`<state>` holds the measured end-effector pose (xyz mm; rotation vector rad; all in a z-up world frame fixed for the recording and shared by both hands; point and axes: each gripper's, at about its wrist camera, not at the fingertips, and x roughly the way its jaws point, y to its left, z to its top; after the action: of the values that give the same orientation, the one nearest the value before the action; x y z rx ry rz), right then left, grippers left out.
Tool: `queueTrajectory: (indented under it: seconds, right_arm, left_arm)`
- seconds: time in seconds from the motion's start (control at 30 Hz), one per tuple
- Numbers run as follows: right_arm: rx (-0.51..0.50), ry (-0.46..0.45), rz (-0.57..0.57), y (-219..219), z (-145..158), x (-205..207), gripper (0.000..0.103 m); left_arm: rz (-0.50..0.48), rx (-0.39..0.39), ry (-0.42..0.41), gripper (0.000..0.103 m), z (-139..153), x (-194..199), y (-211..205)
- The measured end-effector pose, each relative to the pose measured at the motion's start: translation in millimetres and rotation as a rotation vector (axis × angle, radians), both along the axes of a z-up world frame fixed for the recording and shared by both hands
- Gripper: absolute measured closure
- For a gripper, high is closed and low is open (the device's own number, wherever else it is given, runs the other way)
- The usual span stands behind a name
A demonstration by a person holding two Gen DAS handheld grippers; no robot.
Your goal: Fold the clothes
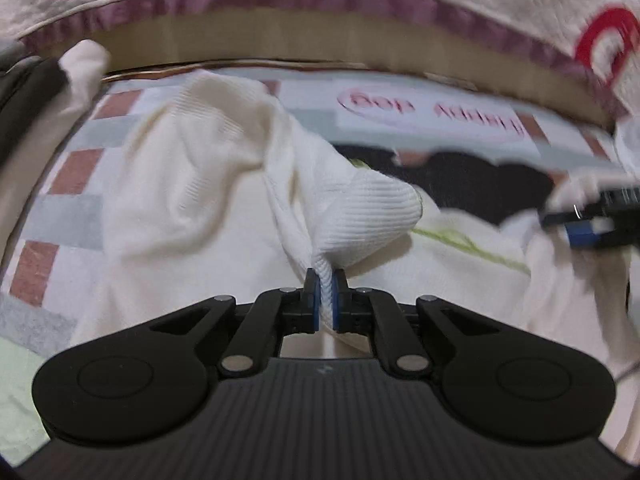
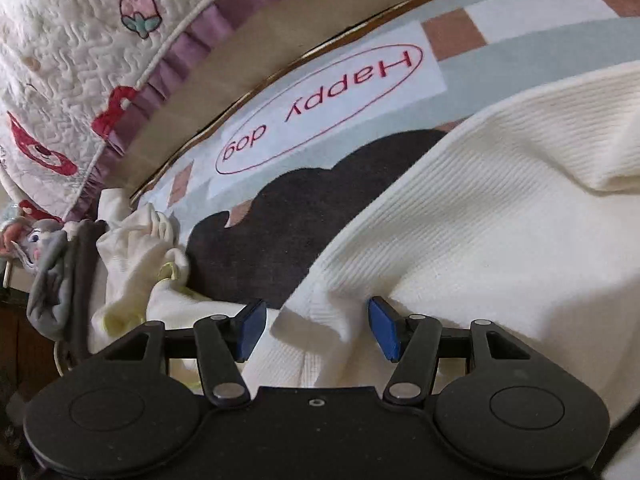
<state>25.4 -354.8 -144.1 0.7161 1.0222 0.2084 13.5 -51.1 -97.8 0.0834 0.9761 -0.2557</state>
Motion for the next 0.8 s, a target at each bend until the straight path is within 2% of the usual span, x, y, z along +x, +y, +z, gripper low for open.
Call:
queueTrajectory:
  seconds: [0.03,0.07,0.1,0.2,0.33,0.37,0.43,0.5,0.53,0.6,0.7,0.73,0.77,0.8]
  right_arm:
    - [-0.025,-0.006,0.012,2,2,0,0.051]
    - [-0.068,-0.016,0.024,3,5,-2,0.083]
    - [-0.109,-0.028,0.035,4,7,-4,0.093]
    - [-0.156,-0.099,0.041,-2,24,-16,0.095]
    - [-0.168,-0.345,-0.034,-32,77,-45,0.096]
    - [-0.169,-0.342,-0.056,-38,77,-46,0.096]
    - [-0.176,-0.282,-0.104,-50,68,-44,0.096]
    - [-0.282,-0.199,-0.104,-48,56,-37,0.096]
    - [-0.329,-0.187,-0.092,-44,54,-34,0.096]
    - [-0.402,-0.207,-0.061,-35,57,-32,0.096]
    - [-0.368,-0.233,-0.06,-36,60,-31,0.096]
    - [-0.36,-0.228,-0.063,-38,59,-30,0.096]
    - [-0.359,-0.218,-0.066,-39,58,-30,0.096]
    - [-0.358,-0.208,-0.069,-39,56,-29,0.096]
  left_arm:
    - [-0.026,0.022,0.004,0.097,-2,-3,-4]
    - [-0.043,0.039,0.008,0.096,-3,-5,-7]
    - [-0.05,0.042,0.016,0.095,-3,-7,-7]
    - [-0.037,-0.021,0.033,0.093,2,-8,1]
    - [-0.03,-0.118,0.032,0.087,12,-11,15]
    - [-0.037,-0.127,0.032,0.086,13,-11,17]
    - [-0.069,-0.106,0.052,0.086,10,-12,15]
    - [-0.092,-0.065,0.072,0.086,4,-13,9]
    - [-0.102,-0.043,0.081,0.086,1,-13,6]
    - [-0.12,0.001,0.098,0.086,-6,-14,-1]
    - [-0.121,-0.036,0.06,0.084,9,-5,-2]
    - [-0.118,-0.042,0.045,0.068,17,3,-1]
    - [-0.103,-0.027,0.031,0.045,25,15,-1]
    - [-0.076,-0.005,0.012,0.042,33,30,-1]
